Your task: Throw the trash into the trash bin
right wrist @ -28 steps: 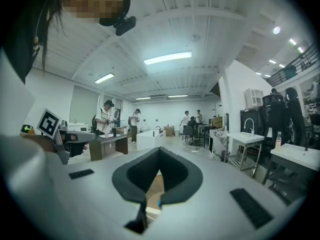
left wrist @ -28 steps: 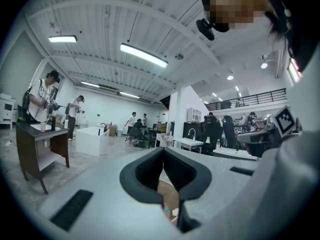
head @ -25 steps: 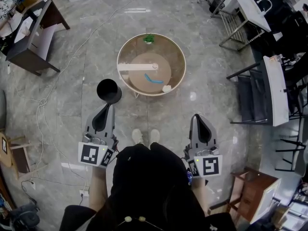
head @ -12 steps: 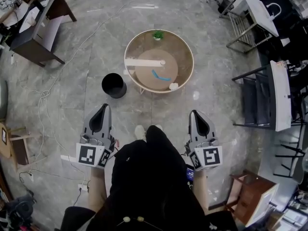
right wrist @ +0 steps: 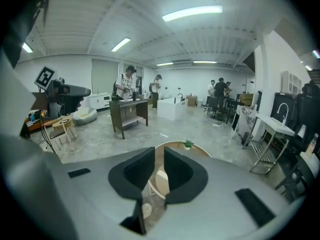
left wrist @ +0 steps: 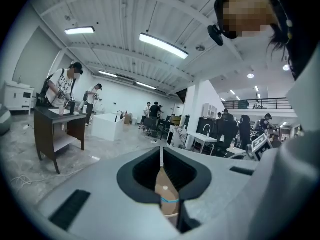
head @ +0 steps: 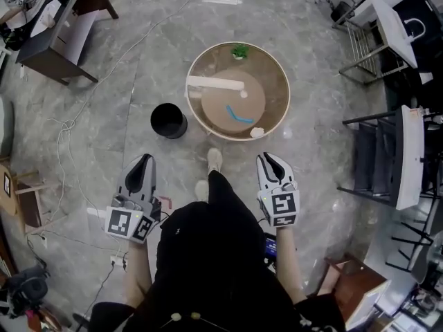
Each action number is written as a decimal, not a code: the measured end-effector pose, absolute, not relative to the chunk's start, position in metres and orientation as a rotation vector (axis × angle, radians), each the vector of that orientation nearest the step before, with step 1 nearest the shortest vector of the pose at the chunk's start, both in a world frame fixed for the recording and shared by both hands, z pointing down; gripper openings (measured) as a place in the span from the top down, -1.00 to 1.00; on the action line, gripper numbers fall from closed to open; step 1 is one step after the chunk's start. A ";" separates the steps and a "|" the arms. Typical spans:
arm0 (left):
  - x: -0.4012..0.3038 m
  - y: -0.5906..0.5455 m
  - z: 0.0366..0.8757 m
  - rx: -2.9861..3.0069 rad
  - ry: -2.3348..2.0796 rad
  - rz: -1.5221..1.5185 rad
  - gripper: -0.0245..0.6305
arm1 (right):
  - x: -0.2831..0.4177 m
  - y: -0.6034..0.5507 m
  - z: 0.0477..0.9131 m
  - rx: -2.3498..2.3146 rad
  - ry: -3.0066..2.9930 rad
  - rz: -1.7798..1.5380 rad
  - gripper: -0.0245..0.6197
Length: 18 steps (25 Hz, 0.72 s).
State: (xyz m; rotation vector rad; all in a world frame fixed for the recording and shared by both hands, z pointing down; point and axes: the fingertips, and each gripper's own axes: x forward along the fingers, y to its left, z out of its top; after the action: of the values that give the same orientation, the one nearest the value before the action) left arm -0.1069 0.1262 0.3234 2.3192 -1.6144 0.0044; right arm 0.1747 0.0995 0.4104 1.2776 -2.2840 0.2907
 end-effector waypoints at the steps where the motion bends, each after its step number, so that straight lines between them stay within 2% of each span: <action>1: -0.108 0.117 0.326 2.296 -1.610 -0.009 0.91 | 0.173 0.089 0.420 1.251 -2.280 0.309 0.72; 6: -0.112 0.074 0.335 2.164 -1.599 -0.090 0.90 | 0.169 0.039 0.489 1.069 -2.198 0.383 0.60; 11: -0.129 0.057 0.338 2.037 -1.640 -0.120 0.76 | 0.161 -0.001 0.570 0.872 -2.091 0.434 0.56; 18: -0.158 0.069 0.366 1.814 -1.754 -0.143 0.76 | 0.146 -0.044 0.678 0.667 -1.927 0.469 0.52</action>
State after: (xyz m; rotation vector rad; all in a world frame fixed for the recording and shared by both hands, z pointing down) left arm -0.1579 0.0687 0.3658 1.8142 -1.7537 -0.1435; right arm 0.1455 -0.0436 0.6778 0.6671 -1.9269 0.4687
